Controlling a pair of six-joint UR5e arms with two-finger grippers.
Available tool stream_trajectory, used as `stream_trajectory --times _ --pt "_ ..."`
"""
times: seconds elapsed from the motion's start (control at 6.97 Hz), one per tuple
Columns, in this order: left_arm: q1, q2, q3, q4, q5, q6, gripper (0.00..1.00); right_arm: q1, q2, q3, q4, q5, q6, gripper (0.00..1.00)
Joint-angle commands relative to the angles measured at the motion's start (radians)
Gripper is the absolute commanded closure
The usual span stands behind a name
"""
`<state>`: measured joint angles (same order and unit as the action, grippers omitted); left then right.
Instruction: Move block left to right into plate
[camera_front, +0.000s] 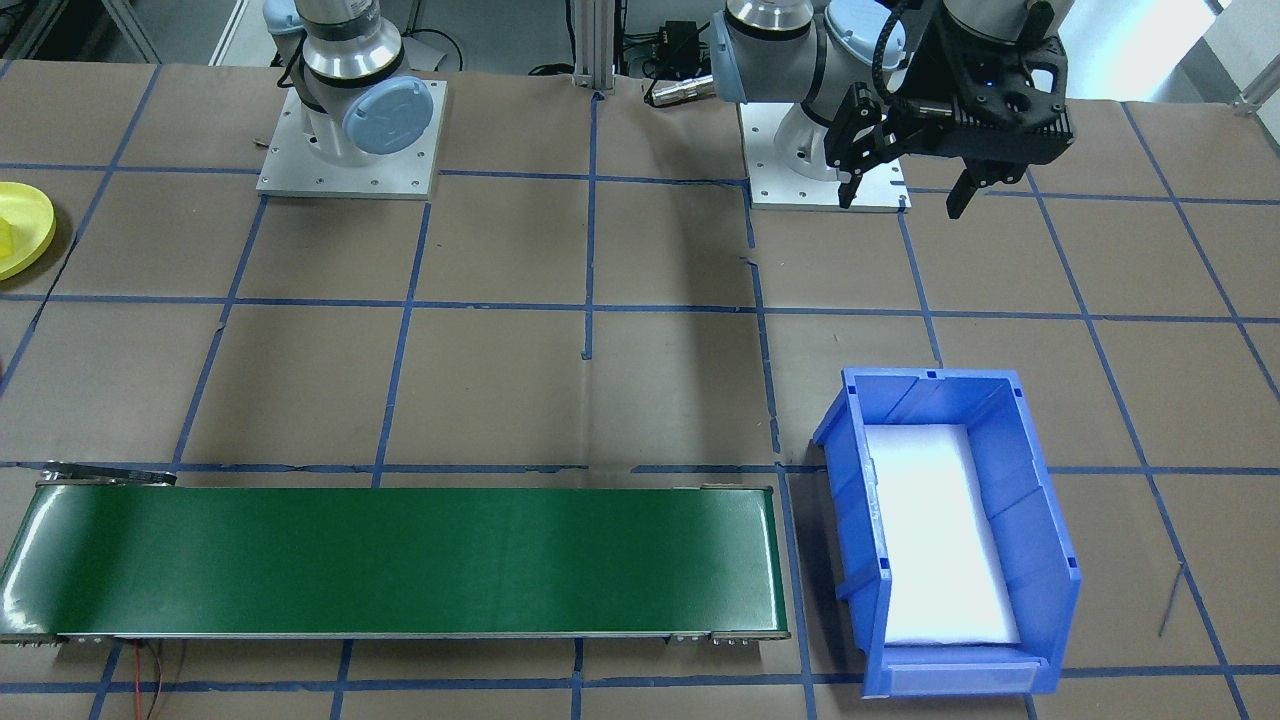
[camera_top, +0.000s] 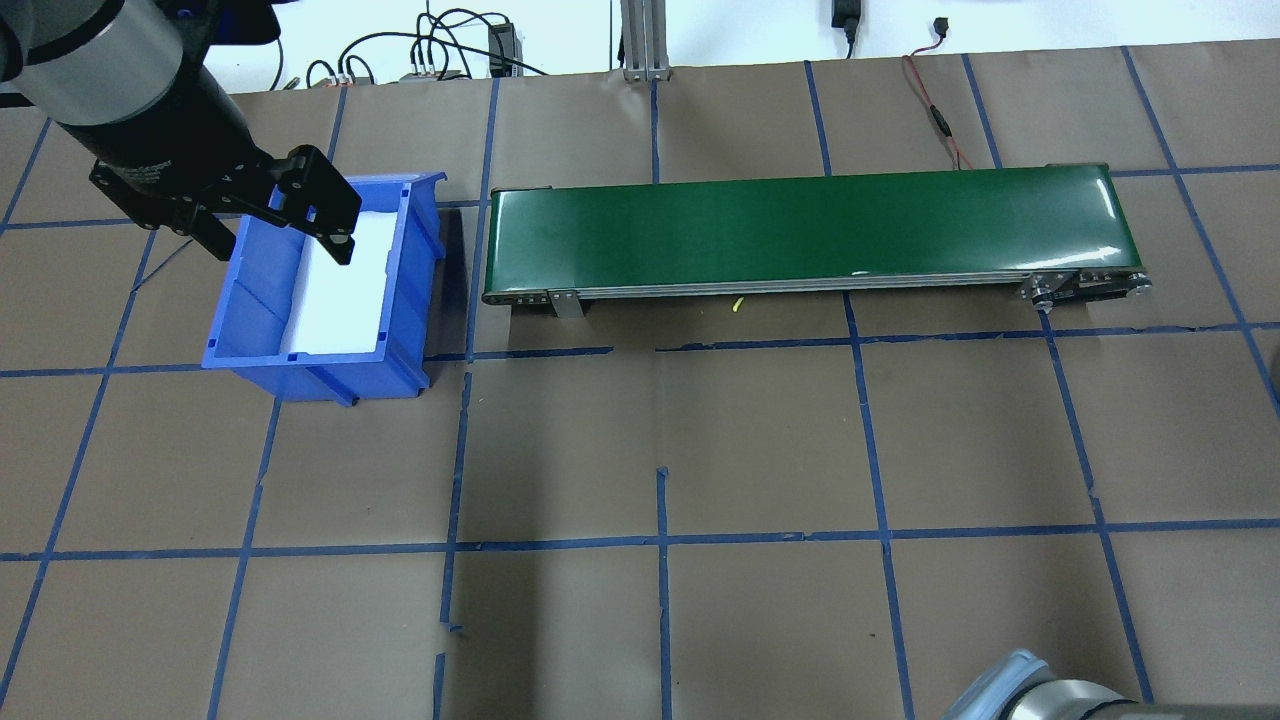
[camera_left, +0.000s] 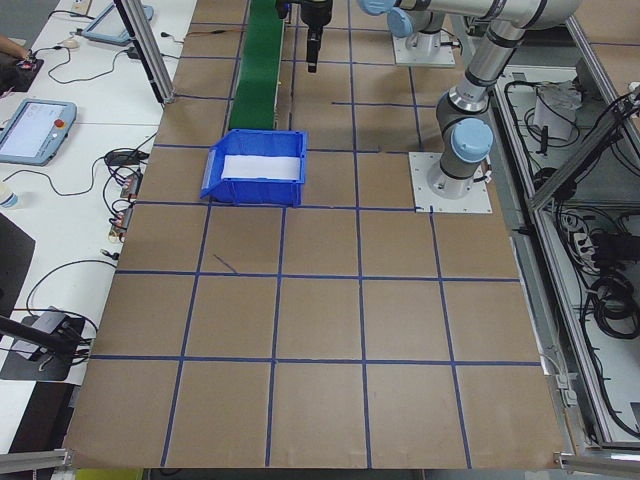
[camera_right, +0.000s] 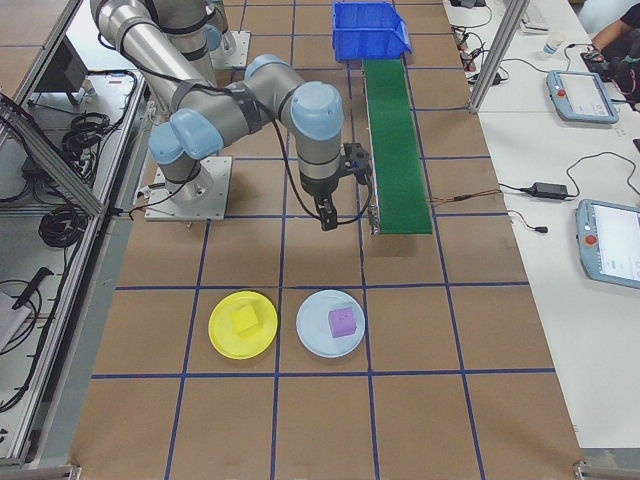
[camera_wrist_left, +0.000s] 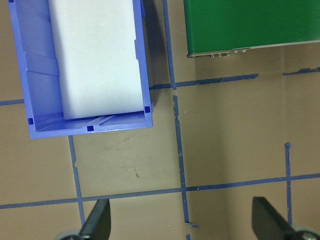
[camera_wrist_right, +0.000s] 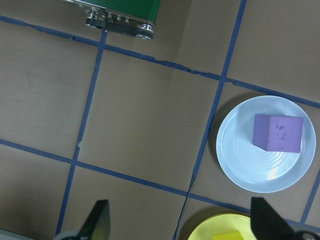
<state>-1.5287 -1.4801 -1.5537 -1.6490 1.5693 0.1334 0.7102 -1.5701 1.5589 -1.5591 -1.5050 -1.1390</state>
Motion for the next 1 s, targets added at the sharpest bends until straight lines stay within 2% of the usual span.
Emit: stream_trajectory --times 0.0,0.14,0.43,0.86 --pt "0.001 0.000 0.000 0.000 0.000 0.000 0.00 0.111 -0.092 -0.003 0.057 0.003 0.143 0.00" --pt "0.001 0.000 0.001 0.000 0.000 0.000 0.00 0.159 -0.122 -0.003 0.070 0.002 0.163 0.00" --pt "0.001 0.000 0.001 0.000 0.000 0.000 0.00 0.233 -0.165 -0.005 0.148 0.003 0.284 0.00" --pt "0.001 0.000 0.001 0.000 0.000 0.002 0.00 0.404 -0.199 -0.010 0.154 0.003 0.494 0.00"
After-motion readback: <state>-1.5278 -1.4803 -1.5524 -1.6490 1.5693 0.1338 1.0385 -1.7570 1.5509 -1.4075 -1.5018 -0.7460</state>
